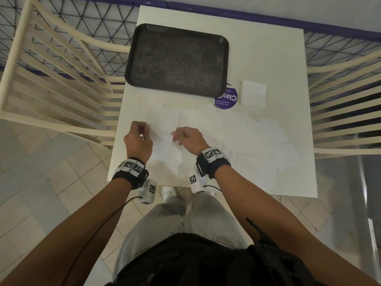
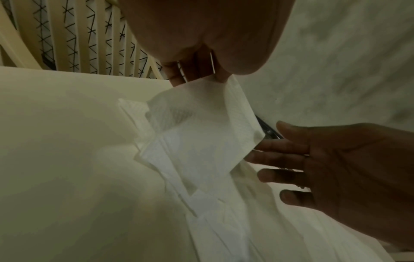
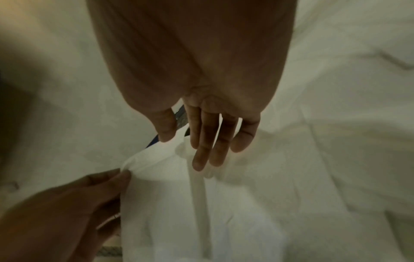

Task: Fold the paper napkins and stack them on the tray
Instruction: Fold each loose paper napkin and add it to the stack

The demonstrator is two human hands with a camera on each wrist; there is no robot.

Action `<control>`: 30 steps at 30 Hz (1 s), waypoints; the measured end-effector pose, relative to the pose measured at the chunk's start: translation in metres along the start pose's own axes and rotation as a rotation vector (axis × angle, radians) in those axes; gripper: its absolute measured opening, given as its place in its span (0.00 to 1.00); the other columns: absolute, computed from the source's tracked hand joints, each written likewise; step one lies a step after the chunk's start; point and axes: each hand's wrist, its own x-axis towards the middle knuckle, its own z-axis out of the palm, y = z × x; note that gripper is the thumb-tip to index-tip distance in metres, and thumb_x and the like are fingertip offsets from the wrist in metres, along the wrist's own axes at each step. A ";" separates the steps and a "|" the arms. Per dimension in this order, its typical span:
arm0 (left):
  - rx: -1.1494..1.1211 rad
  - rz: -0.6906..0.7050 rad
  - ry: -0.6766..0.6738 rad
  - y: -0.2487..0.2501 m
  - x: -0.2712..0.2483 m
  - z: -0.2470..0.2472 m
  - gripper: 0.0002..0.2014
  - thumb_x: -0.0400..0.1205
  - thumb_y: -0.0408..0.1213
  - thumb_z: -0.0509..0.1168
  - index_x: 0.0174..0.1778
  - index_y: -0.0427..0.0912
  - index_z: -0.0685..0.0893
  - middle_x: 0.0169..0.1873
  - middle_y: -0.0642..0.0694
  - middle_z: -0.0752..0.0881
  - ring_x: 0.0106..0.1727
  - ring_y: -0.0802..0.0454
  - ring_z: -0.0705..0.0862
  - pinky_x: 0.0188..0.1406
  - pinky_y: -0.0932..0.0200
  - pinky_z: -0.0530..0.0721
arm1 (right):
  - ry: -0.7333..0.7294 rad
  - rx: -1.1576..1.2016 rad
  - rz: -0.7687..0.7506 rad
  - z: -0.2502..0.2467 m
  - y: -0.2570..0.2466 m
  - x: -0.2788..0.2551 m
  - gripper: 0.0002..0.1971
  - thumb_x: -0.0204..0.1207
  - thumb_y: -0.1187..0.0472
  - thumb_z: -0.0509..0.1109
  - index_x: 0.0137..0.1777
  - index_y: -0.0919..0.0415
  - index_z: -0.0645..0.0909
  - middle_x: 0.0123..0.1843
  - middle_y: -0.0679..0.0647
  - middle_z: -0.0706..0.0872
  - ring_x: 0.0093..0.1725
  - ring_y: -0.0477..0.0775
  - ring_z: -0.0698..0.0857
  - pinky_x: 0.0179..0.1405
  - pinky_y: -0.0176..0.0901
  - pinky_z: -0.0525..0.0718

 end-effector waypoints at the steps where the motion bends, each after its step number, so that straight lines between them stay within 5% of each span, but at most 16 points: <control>1: -0.004 -0.005 -0.008 0.000 -0.001 0.000 0.05 0.89 0.37 0.65 0.58 0.41 0.83 0.45 0.49 0.88 0.45 0.52 0.85 0.43 0.71 0.78 | -0.003 0.010 0.000 0.001 -0.002 0.001 0.18 0.81 0.47 0.72 0.59 0.60 0.86 0.44 0.46 0.92 0.44 0.46 0.89 0.49 0.37 0.84; 5: -0.014 0.002 -0.017 0.002 -0.004 0.000 0.06 0.89 0.39 0.65 0.58 0.41 0.84 0.47 0.50 0.88 0.47 0.52 0.86 0.49 0.61 0.83 | 0.037 -0.019 -0.024 0.002 -0.009 -0.001 0.18 0.79 0.52 0.75 0.33 0.59 0.76 0.30 0.48 0.86 0.30 0.44 0.87 0.27 0.26 0.75; 11: 0.060 0.079 0.030 -0.012 -0.002 -0.001 0.09 0.87 0.40 0.65 0.62 0.47 0.85 0.60 0.48 0.85 0.61 0.51 0.83 0.60 0.41 0.85 | 0.086 -0.069 -0.059 0.000 -0.012 -0.006 0.22 0.80 0.56 0.75 0.30 0.56 0.68 0.28 0.57 0.82 0.24 0.39 0.85 0.26 0.27 0.71; 15: 0.123 0.118 0.023 -0.008 -0.002 0.001 0.11 0.86 0.40 0.66 0.63 0.45 0.87 0.70 0.43 0.81 0.73 0.44 0.77 0.75 0.50 0.75 | 0.078 -0.058 -0.093 -0.008 -0.013 -0.011 0.21 0.81 0.56 0.74 0.31 0.57 0.68 0.29 0.62 0.82 0.25 0.39 0.85 0.29 0.30 0.73; 18: -0.002 0.050 -0.059 0.002 -0.002 0.003 0.15 0.89 0.43 0.64 0.69 0.44 0.85 0.64 0.46 0.85 0.65 0.50 0.83 0.66 0.47 0.84 | 0.089 -0.039 -0.120 -0.015 -0.014 -0.011 0.20 0.81 0.56 0.75 0.32 0.58 0.68 0.27 0.54 0.78 0.29 0.44 0.88 0.32 0.35 0.75; 21: -0.096 -0.050 -0.188 0.014 -0.001 0.005 0.17 0.89 0.45 0.65 0.73 0.46 0.81 0.51 0.48 0.88 0.52 0.53 0.86 0.55 0.60 0.84 | 0.086 -0.044 -0.150 -0.025 -0.017 -0.013 0.19 0.80 0.56 0.75 0.34 0.63 0.72 0.30 0.59 0.82 0.30 0.44 0.88 0.37 0.38 0.79; 24: -0.112 -0.039 -0.245 0.018 0.001 0.011 0.18 0.87 0.43 0.69 0.73 0.46 0.82 0.40 0.51 0.86 0.41 0.57 0.84 0.44 0.71 0.80 | 0.082 -0.048 -0.163 -0.034 -0.018 -0.016 0.18 0.80 0.57 0.75 0.38 0.70 0.75 0.34 0.65 0.87 0.28 0.40 0.86 0.36 0.30 0.78; 28: -0.174 -0.046 -0.265 0.019 0.005 0.019 0.17 0.85 0.40 0.72 0.70 0.46 0.85 0.40 0.49 0.87 0.42 0.54 0.85 0.55 0.57 0.88 | 0.120 -0.050 -0.162 -0.045 -0.014 -0.016 0.16 0.80 0.59 0.75 0.36 0.63 0.74 0.29 0.57 0.85 0.27 0.39 0.85 0.33 0.29 0.75; 30: -0.204 -0.039 -0.279 0.021 0.005 0.020 0.16 0.85 0.39 0.72 0.70 0.48 0.85 0.41 0.48 0.88 0.43 0.52 0.86 0.57 0.50 0.89 | 0.128 -0.014 -0.135 -0.049 -0.013 -0.015 0.09 0.80 0.59 0.75 0.44 0.61 0.78 0.28 0.50 0.84 0.28 0.42 0.86 0.36 0.33 0.77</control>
